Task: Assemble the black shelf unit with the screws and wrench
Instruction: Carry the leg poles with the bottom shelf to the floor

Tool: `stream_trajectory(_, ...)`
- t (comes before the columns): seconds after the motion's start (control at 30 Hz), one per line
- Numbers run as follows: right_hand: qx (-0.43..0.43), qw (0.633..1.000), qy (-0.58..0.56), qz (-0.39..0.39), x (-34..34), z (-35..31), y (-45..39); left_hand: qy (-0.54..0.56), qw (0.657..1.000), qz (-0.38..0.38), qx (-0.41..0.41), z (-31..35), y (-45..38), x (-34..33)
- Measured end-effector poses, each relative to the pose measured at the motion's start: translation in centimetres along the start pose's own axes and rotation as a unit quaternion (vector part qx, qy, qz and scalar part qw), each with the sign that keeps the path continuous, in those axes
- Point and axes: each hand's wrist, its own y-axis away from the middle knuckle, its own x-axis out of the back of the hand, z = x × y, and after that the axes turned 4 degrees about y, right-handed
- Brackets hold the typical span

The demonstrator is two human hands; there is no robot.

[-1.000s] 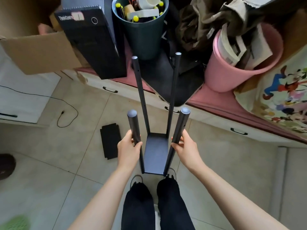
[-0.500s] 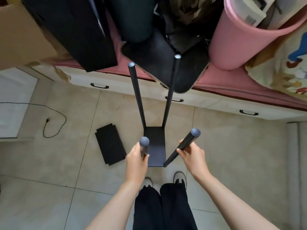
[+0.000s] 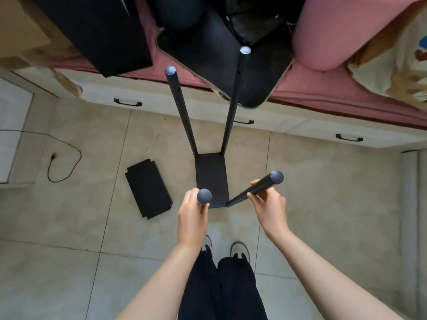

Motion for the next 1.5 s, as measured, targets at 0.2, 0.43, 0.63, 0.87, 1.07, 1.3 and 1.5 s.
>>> stream_trajectory(0.2, 0.016, 1.0, 0.01, -0.006, 0.1, 3.6, 2.3, 0.045, 0.998, 0.021, 0.037, -1.4, 2.6, -1.3)
stream_trajectory(0.43, -0.001, 0.999, -0.041, 0.017, 0.8, 7.7, 4.7, 0.057, 0.996, 0.022, 0.064, -2.7, 5.5, -4.1)
stream_trajectory(0.63, -0.023, 0.998, -0.051, 0.038, 1.5, 9.7, 5.8, 0.056, 0.997, 0.01, 0.047, -2.8, 6.8, -5.6)
stream_trajectory(0.87, -0.065, 0.993, -0.094, 0.015, 1.3, 10.4, 5.2, 0.023, 0.999, -0.014, 0.026, -2.8, 6.6, -5.6)
stream_trajectory(1.07, -0.037, 0.996, -0.075, 0.033, 0.5, 9.8, 4.5, 0.018, 0.999, -0.017, 0.024, -2.9, 5.2, -5.3)
stream_trajectory(1.3, -0.064, 0.995, -0.074, 0.006, 0.2, 10.2, 4.2, 0.035, 0.998, -0.042, 0.04, -3.8, 5.6, -5.4)
stream_trajectory(1.5, -0.088, 0.995, -0.035, -0.027, 0.5, 10.7, 4.7, 0.068, 0.994, -0.03, 0.078, -3.5, 6.7, -5.4)
